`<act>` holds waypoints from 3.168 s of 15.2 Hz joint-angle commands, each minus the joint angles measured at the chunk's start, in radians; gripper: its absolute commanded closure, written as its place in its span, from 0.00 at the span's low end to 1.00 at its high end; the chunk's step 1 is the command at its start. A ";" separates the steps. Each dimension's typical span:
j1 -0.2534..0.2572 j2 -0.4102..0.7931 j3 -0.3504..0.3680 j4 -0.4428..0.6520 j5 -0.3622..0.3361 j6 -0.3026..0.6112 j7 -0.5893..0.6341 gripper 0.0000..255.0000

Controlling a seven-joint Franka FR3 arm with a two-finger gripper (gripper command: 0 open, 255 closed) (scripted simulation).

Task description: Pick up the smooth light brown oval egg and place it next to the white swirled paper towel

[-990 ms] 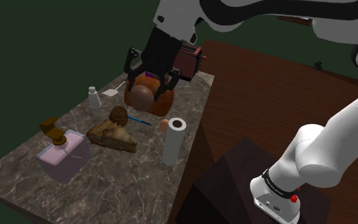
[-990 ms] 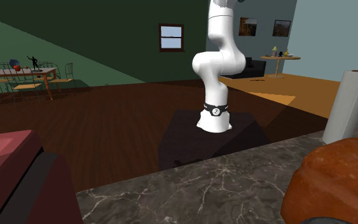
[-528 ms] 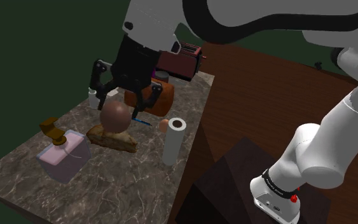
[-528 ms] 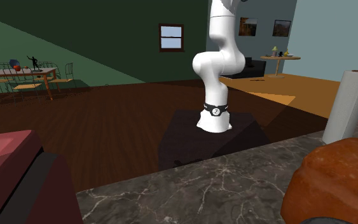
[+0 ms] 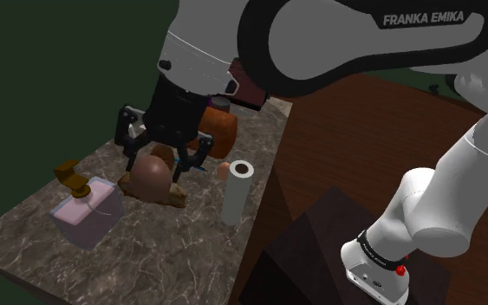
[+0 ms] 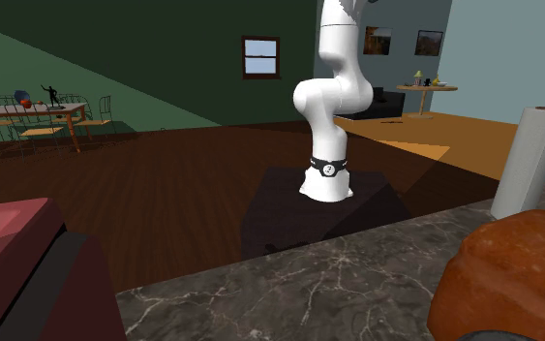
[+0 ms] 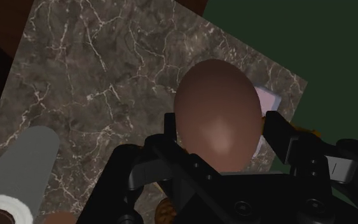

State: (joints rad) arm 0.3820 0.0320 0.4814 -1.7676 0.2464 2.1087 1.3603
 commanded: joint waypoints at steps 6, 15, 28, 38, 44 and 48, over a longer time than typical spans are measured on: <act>0.003 0.008 0.003 -0.087 0.009 0.094 -0.020 1.00; 0.008 0.036 0.007 -0.178 0.014 0.208 -0.043 1.00; 0.018 0.107 0.010 -0.277 0.008 0.373 -0.067 1.00; 0.031 0.185 0.006 -0.330 -0.008 0.497 -0.079 1.00; 0.041 0.240 -0.001 -0.351 -0.023 0.570 -0.084 1.00; 0.042 0.246 -0.002 -0.353 -0.025 0.577 -0.084 1.00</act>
State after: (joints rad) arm 0.4229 0.2726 0.4799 -2.1153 0.2212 2.6829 1.2761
